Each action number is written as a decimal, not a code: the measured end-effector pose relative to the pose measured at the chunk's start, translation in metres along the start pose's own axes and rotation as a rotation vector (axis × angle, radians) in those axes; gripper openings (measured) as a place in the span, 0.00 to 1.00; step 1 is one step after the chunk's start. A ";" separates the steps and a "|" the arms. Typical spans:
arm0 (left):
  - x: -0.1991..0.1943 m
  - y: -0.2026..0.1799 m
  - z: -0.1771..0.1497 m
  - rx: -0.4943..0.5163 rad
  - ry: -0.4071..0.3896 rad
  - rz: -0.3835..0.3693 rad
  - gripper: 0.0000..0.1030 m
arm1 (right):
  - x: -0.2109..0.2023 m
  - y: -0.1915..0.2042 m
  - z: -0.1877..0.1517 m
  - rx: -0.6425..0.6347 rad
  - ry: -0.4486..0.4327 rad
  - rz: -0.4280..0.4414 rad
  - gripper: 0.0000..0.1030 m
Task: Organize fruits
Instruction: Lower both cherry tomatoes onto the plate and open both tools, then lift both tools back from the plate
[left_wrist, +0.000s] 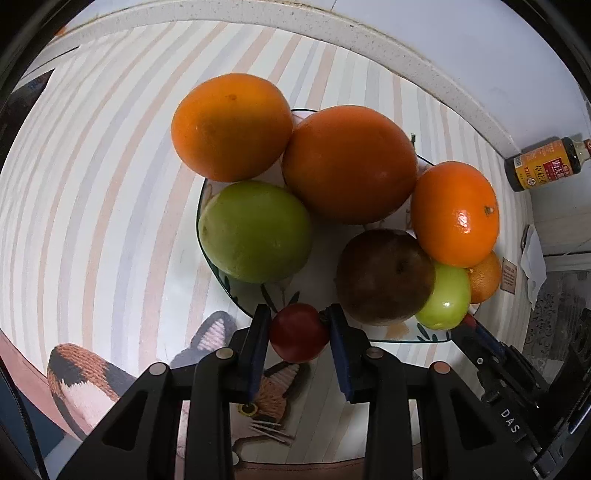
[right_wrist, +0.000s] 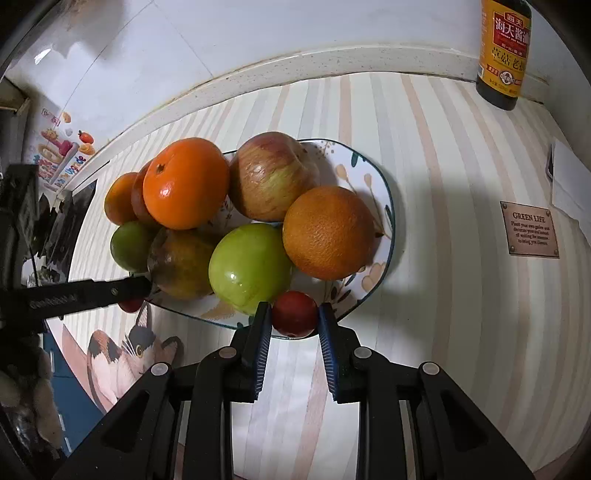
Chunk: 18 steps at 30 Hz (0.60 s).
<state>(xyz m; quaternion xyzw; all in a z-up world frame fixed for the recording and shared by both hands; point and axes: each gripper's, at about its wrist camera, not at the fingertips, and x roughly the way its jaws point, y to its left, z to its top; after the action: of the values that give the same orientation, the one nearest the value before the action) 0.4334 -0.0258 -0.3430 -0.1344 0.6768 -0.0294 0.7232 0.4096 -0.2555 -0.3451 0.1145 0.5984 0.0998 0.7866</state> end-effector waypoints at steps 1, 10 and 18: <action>0.000 0.000 0.000 -0.003 -0.003 -0.002 0.28 | -0.001 -0.001 -0.001 -0.001 0.000 0.001 0.28; 0.001 -0.002 0.003 -0.011 0.007 0.000 0.30 | -0.004 -0.007 0.000 0.018 0.004 0.010 0.29; -0.016 0.003 -0.008 -0.017 -0.022 0.021 0.30 | -0.016 -0.007 0.002 0.032 -0.004 0.011 0.77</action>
<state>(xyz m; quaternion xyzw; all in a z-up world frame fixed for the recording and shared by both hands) 0.4239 -0.0205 -0.3282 -0.1336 0.6705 -0.0145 0.7296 0.4078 -0.2664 -0.3322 0.1305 0.5979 0.0943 0.7852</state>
